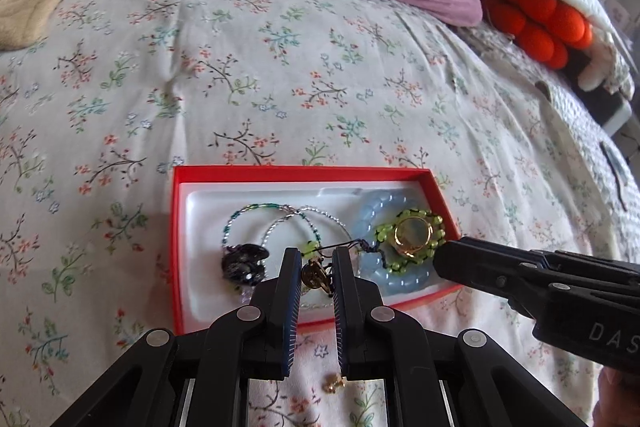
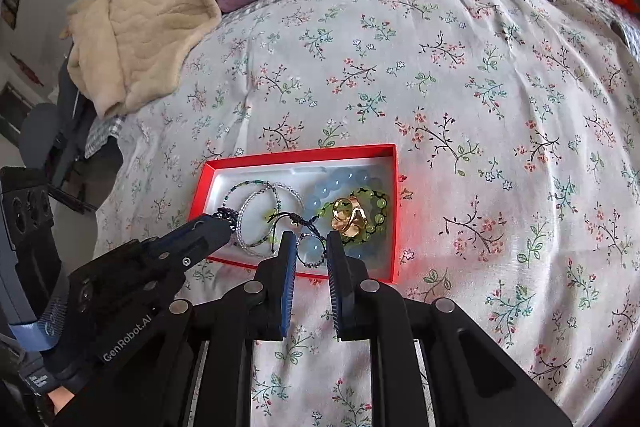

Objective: Organize jewelry
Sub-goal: 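Carry both earrings into the red box and open both grippers, then withdraw both grippers back over the last gold earrings, then grasp a gold stud earring with left gripper while right grasps the other gold earring, then carry both earrings into the red box and open both grippers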

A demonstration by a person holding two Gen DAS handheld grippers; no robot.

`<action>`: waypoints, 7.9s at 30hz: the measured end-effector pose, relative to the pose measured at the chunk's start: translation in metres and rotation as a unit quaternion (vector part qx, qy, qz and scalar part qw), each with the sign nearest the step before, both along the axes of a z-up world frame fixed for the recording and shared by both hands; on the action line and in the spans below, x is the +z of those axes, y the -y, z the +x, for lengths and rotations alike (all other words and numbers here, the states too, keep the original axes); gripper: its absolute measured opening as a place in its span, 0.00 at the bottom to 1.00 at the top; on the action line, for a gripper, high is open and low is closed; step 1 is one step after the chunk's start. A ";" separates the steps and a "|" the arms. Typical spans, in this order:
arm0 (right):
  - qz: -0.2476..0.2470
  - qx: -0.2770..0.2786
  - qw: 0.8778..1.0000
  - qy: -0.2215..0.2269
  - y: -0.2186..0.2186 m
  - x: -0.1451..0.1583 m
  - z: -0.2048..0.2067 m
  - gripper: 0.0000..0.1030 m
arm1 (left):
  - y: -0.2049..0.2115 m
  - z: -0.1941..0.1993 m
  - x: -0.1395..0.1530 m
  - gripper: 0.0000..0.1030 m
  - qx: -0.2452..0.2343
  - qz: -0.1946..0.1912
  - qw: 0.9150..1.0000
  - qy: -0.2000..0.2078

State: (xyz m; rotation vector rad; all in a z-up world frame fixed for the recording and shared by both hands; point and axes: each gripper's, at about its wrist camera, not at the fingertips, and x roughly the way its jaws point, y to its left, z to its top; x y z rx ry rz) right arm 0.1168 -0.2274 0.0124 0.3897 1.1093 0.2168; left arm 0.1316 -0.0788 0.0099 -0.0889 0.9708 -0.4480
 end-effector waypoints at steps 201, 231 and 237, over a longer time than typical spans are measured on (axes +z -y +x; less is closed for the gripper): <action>-0.117 0.107 0.987 0.000 -0.073 -0.014 -0.058 0.08 | -0.072 -0.066 -0.023 0.05 -0.006 0.077 0.996 -0.038; -0.067 0.014 0.997 0.047 -0.007 0.022 -0.021 0.08 | -0.006 -0.015 0.008 0.05 -0.010 0.015 1.000 0.019; -0.054 0.007 0.997 0.046 -0.002 0.014 -0.009 0.08 | 0.001 0.002 -0.006 0.05 -0.007 0.008 1.000 0.011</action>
